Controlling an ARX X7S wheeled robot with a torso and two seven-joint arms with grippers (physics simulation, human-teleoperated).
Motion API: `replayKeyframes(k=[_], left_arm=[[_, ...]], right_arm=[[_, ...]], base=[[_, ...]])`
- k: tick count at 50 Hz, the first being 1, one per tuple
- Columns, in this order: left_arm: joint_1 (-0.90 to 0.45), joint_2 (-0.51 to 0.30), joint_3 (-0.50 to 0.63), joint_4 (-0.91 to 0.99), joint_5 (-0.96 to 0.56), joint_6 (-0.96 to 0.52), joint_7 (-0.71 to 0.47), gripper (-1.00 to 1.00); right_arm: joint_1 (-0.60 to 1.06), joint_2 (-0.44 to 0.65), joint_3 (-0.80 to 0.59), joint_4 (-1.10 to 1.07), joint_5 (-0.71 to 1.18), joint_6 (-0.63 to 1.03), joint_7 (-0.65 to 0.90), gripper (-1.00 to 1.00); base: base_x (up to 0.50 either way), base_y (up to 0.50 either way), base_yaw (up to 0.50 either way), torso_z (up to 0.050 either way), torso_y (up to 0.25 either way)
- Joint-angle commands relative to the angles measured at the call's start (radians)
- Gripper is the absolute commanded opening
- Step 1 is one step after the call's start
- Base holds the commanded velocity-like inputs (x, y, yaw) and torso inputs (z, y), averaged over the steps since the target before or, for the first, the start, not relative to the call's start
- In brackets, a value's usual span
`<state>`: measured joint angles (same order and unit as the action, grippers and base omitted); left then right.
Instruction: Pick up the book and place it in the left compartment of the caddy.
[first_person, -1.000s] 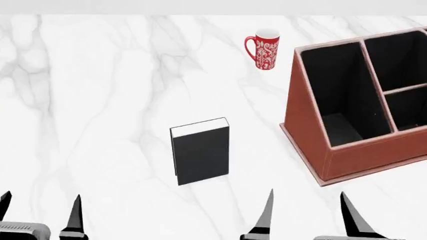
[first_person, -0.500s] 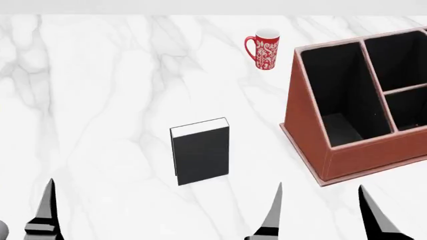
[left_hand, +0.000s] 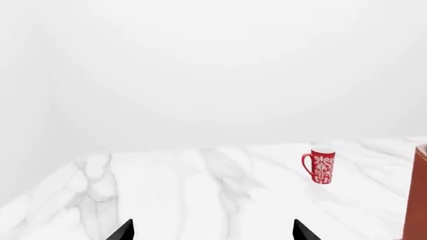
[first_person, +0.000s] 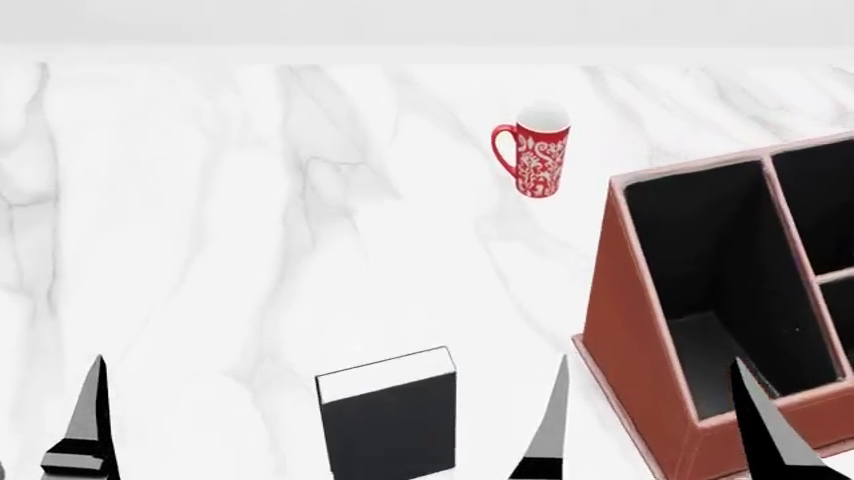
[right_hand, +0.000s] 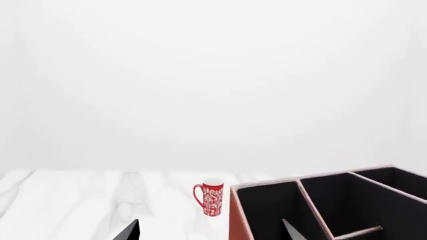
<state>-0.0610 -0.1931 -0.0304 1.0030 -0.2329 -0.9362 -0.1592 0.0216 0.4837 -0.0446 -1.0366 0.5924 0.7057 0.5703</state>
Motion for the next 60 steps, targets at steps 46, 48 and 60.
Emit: replayKeyframes(k=[46,48,60], left_arm=[[-0.005,-0.042,-0.005,0.010,-0.090,0.007,-0.064,1.00],[-0.004,-0.044,-0.004,0.009,-0.092,0.009,-0.066,1.00],[-0.114,-0.115,-0.190,0.043,-0.255,-0.090,-0.074,1.00]], right_arm=[[-0.007,0.179,-0.101,0.000,0.033,-0.215,0.135,1.00],[0.000,0.190,-0.109,-0.003,0.028,-0.210,0.152,1.00],[0.183,0.310,-0.090,0.027,0.412,-0.101,0.180,1.00]], base=[[0.14,-0.22,0.00,0.000,0.001],[0.50,0.00,0.00,0.000,0.000],[0.29,0.00,0.00,0.000,0.001]])
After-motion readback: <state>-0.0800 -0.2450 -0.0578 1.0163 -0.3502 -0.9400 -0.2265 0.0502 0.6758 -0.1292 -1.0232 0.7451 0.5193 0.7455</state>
